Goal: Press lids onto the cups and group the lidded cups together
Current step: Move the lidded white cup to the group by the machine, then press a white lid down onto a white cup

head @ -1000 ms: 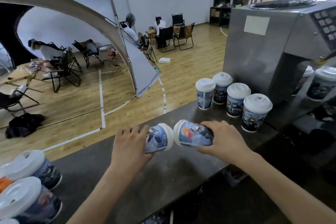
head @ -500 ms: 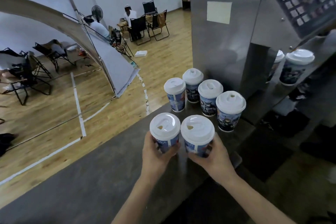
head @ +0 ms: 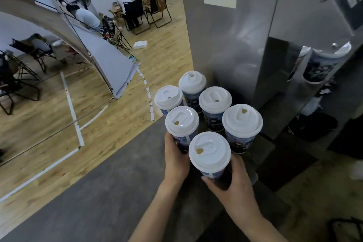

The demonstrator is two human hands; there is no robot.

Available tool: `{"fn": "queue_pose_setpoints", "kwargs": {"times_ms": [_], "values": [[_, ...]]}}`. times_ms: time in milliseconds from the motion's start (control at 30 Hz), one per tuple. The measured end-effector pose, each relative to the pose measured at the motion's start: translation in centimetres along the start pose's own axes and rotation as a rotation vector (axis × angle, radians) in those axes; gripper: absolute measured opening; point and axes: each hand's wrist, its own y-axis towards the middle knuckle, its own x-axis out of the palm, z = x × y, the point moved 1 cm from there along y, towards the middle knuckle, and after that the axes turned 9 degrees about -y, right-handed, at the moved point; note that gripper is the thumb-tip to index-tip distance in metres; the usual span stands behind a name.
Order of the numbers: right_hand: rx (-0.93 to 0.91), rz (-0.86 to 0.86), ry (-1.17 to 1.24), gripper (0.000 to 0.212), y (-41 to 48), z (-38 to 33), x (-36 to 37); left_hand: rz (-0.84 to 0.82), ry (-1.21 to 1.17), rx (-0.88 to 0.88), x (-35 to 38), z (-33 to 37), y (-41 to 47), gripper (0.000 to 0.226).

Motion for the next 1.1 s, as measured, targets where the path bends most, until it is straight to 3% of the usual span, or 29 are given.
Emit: {"fn": "queue_pose_setpoints", "kwargs": {"times_ms": [133,300,433,600,733,867,967,1100], "values": [[-0.015,0.018,-0.005,0.082,0.6,0.4,0.3,-0.02,-0.064,0.004,1.1,0.2,0.8,0.084],[-0.021,0.003,-0.003,0.085,1.1,0.7,0.5,-0.025,-0.151,-0.045,2.0,0.3,1.4,0.073],[-0.008,-0.003,-0.012,0.087,1.2,0.6,0.7,-0.013,-0.157,-0.025,2.1,0.1,1.4,0.099],[0.029,-0.002,-0.024,0.082,1.0,0.8,0.9,-0.055,0.046,-0.048,1.3,-0.9,1.0,0.07],[0.075,0.008,-0.031,0.085,0.4,0.7,0.8,-0.069,0.11,0.005,0.0,-1.9,-0.3,0.08],[0.052,0.142,0.016,0.086,-1.5,1.0,0.6,-0.116,0.226,0.037,-2.2,-2.4,-3.2,0.07],[0.017,0.191,0.039,0.072,-3.5,0.5,1.2,-0.136,0.249,0.063,-4.4,-2.6,-5.7,0.06],[-0.047,0.055,0.053,0.051,-6.0,-1.9,3.1,-0.112,0.273,0.088,-8.3,-2.8,-9.3,0.054]]}}
